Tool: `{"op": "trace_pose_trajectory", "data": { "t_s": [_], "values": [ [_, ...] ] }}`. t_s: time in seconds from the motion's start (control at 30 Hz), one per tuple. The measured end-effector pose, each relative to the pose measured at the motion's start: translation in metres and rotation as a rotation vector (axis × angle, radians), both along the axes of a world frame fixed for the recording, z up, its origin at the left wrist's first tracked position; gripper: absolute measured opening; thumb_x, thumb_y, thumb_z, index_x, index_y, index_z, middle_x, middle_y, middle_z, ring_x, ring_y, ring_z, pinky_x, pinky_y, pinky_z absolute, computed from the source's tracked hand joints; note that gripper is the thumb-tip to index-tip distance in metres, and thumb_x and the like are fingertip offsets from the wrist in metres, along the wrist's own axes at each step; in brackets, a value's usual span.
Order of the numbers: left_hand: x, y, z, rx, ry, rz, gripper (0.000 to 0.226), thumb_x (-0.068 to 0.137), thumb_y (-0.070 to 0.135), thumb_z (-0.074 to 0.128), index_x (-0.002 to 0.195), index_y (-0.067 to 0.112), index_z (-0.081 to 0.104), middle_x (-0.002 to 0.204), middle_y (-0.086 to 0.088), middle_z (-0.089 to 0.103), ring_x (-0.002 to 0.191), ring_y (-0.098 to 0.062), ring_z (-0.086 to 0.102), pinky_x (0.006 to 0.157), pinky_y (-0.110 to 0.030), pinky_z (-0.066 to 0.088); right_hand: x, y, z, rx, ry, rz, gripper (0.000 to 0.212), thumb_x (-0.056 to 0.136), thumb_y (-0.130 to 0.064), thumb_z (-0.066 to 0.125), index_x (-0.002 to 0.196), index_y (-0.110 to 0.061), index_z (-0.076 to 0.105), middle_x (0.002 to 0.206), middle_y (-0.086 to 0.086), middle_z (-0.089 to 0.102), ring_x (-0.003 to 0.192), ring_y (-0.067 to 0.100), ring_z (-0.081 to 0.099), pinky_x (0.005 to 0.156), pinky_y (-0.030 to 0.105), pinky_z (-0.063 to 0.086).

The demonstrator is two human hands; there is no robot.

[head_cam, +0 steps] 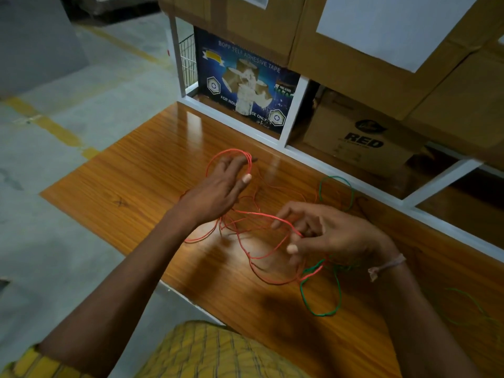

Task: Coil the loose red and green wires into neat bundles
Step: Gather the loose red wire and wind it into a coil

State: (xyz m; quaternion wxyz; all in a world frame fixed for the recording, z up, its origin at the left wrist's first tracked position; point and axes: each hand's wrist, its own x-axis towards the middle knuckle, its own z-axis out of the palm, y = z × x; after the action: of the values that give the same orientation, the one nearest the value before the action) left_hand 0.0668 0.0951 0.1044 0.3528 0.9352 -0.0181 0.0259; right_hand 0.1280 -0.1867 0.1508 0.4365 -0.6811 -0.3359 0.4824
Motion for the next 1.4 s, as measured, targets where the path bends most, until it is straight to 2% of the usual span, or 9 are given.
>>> {"op": "trace_pose_trajectory", "data": {
  "t_s": [0.13,0.27,0.43,0.57,0.73,0.93,1.1,1.23,1.4],
  "values": [
    [-0.013,0.005,0.012,-0.206,0.294,-0.15,0.046,0.108,0.06,0.032,0.151,0.043,0.039,0.128,-0.008,0.067,0.075,-0.023,0.07,0.069,-0.031,0.055,0.015,-0.009,0.008,0.125,-0.112,-0.048,0.039,0.09,0.002,0.076,0.125,-0.004,0.059,0.089,0.021,0.05,0.083,0.031,0.053,0.074,0.045,0.048],
    [-0.027,0.007,0.026,-0.713,0.607,-0.329,0.037,0.115,0.047,0.037,0.146,0.035,0.052,0.109,-0.024,0.072,0.05,-0.016,0.038,0.044,-0.023,0.032,0.027,-0.012,0.009,0.147,-0.304,-0.176,0.027,0.094,0.004,0.074,0.116,-0.007,0.063,0.089,0.012,0.053,0.082,0.024,0.051,0.074,0.042,0.045],
    [-0.031,0.01,0.021,-1.083,0.777,-0.609,0.051,0.114,0.038,0.028,0.159,0.017,0.04,0.107,-0.027,0.062,0.04,-0.006,0.036,0.035,-0.015,0.026,0.027,0.005,0.003,0.129,-0.553,-0.357,0.011,0.096,-0.007,0.075,0.105,-0.012,0.069,0.094,0.022,0.064,0.081,0.033,0.062,0.069,0.04,0.052],
    [-0.035,0.001,0.022,-1.33,0.753,-0.782,0.052,0.115,0.041,0.032,0.161,0.018,0.035,0.113,-0.027,0.06,0.039,-0.009,0.028,0.036,-0.015,0.025,0.028,0.024,-0.023,0.08,-0.689,-0.422,0.004,0.101,-0.013,0.07,0.096,-0.013,0.069,0.087,0.011,0.069,0.072,0.025,0.073,0.068,0.047,0.061],
    [-0.033,-0.004,0.023,-1.733,0.54,-0.793,0.053,0.112,0.04,0.023,0.162,0.023,0.034,0.131,-0.035,0.052,0.045,-0.009,0.046,0.043,-0.017,0.036,0.006,0.037,-0.047,-0.002,-0.611,-0.432,0.047,0.108,-0.047,0.053,0.081,-0.01,0.065,0.064,0.009,0.069,0.048,0.026,0.069,0.051,0.041,0.054],
    [-0.022,-0.003,0.024,-1.994,0.267,-0.528,0.049,0.116,0.044,0.023,0.156,0.026,0.043,0.164,-0.033,0.035,0.09,-0.028,0.074,0.058,-0.02,0.057,-0.022,0.047,-0.064,-0.058,-0.747,-0.302,0.052,0.112,-0.047,0.04,0.083,-0.014,0.068,0.059,0.006,0.067,0.049,0.017,0.064,0.05,0.037,0.048],
    [-0.01,-0.015,0.025,-1.749,0.061,0.047,0.044,0.115,0.037,0.034,0.156,0.028,0.045,0.158,-0.024,0.049,0.128,-0.052,0.065,0.1,-0.054,0.059,-0.044,0.055,-0.065,-0.104,-0.966,-0.12,0.031,0.103,-0.044,0.049,0.082,-0.023,0.06,0.065,-0.005,0.061,0.065,0.024,0.065,0.059,0.039,0.049],
    [-0.005,-0.016,0.026,-1.08,-0.028,0.173,0.035,0.117,0.036,0.033,0.152,0.038,0.039,0.162,-0.004,0.04,0.115,-0.035,0.076,0.096,-0.051,0.064,-0.045,0.039,-0.033,-0.104,-0.703,-0.027,0.003,0.096,-0.025,0.072,0.094,-0.025,0.07,0.065,-0.002,0.069,0.059,0.009,0.067,0.057,0.029,0.05],
    [-0.012,-0.008,0.013,-0.524,-0.027,0.027,0.042,0.115,0.037,0.038,0.157,0.032,0.033,0.163,-0.005,0.036,0.092,-0.023,0.08,0.082,-0.037,0.067,-0.026,0.006,0.022,0.025,-0.321,-0.158,0.01,0.096,-0.012,0.077,0.088,-0.008,0.071,0.06,0.009,0.067,0.049,0.018,0.063,0.047,0.031,0.052]
  ]
}}
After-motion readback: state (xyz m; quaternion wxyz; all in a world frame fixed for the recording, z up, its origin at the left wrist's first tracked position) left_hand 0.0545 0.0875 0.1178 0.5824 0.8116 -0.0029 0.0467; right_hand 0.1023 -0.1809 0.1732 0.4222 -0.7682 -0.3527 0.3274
